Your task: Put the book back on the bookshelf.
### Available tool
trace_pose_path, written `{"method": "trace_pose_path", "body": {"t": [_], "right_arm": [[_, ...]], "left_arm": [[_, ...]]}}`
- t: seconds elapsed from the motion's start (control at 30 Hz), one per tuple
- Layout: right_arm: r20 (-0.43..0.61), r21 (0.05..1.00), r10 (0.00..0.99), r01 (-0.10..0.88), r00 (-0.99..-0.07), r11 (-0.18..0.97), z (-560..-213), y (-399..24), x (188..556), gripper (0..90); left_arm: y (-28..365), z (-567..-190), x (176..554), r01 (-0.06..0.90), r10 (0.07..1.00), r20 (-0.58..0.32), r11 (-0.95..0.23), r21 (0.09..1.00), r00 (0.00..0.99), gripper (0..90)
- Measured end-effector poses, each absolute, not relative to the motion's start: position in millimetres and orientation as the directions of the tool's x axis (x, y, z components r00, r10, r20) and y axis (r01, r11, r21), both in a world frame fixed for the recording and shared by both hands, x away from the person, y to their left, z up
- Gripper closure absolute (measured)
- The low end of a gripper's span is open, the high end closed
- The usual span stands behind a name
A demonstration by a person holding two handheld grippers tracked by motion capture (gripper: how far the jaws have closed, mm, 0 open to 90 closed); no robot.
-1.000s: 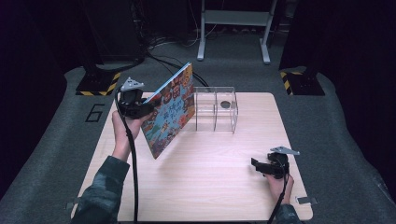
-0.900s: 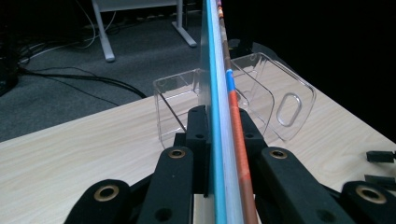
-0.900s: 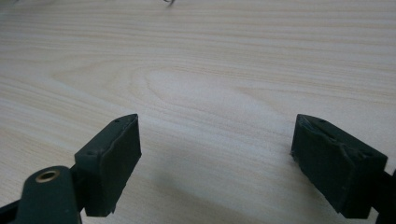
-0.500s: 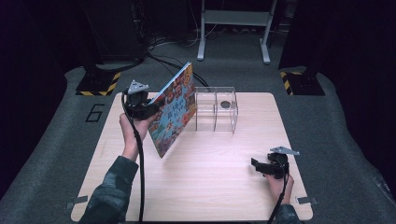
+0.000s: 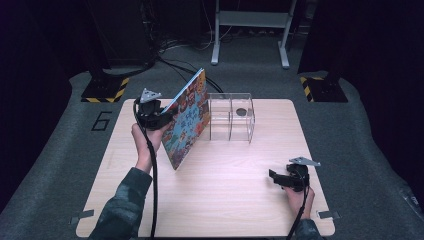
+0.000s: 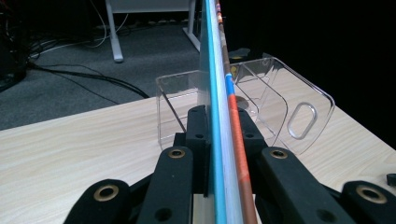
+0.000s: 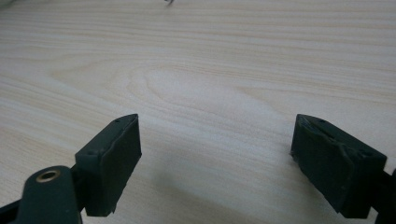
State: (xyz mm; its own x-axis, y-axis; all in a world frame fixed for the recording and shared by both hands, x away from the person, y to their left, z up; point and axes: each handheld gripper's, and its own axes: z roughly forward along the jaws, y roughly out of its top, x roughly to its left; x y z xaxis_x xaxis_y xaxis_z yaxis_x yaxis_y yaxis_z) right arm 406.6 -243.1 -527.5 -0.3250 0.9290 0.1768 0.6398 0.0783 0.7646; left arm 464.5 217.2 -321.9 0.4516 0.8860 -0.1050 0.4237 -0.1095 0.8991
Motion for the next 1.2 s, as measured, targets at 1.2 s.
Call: {"method": "trace_pose_path", "body": {"t": [1.2], "right_arm": [[0.175,0.766,0.929,0.638,-0.326,0.080,-527.6,-243.2,406.7,15.8]], "left_arm": [[214.2,-328.1,480.6,0.426,0.876,-0.111,-0.115,0.897,0.469,78.7]]}}
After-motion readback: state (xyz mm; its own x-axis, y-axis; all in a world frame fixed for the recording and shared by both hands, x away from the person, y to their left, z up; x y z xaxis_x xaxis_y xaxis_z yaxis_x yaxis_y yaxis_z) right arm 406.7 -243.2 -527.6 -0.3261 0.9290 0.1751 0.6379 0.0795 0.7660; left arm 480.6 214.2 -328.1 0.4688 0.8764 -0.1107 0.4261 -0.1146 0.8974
